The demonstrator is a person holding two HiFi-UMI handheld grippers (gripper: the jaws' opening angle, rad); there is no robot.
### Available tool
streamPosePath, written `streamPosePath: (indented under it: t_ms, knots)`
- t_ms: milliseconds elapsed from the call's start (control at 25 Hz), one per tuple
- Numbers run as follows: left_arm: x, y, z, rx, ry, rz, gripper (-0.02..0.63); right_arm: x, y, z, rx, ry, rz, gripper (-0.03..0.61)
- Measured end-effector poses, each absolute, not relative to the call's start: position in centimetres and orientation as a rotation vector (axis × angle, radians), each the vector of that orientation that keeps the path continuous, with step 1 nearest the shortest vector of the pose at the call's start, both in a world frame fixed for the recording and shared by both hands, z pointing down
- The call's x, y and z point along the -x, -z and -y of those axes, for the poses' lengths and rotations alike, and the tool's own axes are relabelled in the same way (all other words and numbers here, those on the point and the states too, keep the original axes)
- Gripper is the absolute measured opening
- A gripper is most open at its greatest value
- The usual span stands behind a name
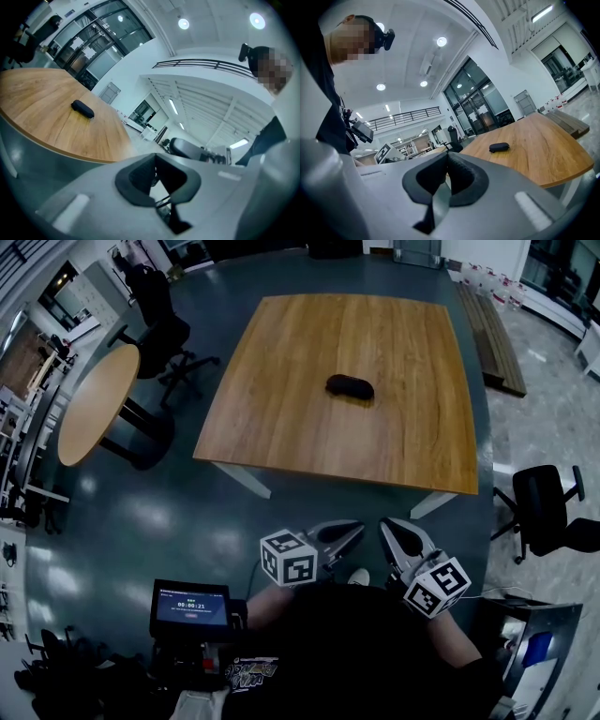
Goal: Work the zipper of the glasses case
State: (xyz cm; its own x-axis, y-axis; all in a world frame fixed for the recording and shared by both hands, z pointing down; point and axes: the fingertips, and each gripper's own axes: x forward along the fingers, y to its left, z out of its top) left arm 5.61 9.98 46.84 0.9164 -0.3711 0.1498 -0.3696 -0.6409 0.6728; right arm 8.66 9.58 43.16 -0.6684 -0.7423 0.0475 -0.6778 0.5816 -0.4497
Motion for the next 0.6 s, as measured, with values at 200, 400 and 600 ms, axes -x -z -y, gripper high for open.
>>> streamPosePath:
  t_ms: [200, 400, 600]
  knots:
    - [-5.54, -47.26, -9.62, -2.304, 0.005, 0.524, 0.0, -8.63, -43.39, -9.26, 1.202, 0.668, -2.666, 0.006]
    - [-5.57, -47.15, -9.63, -2.298, 0.006, 0.517, 0.0, -8.78, -43.12, -9.26, 1.208, 0.665, -2.657, 0.005]
    - [-6.19, -47.09, -9.84, -2.301, 0.002, 0.506, 0.0, -9.35, -43.12, -9.46, 1.218, 0.667, -2.652, 0.005]
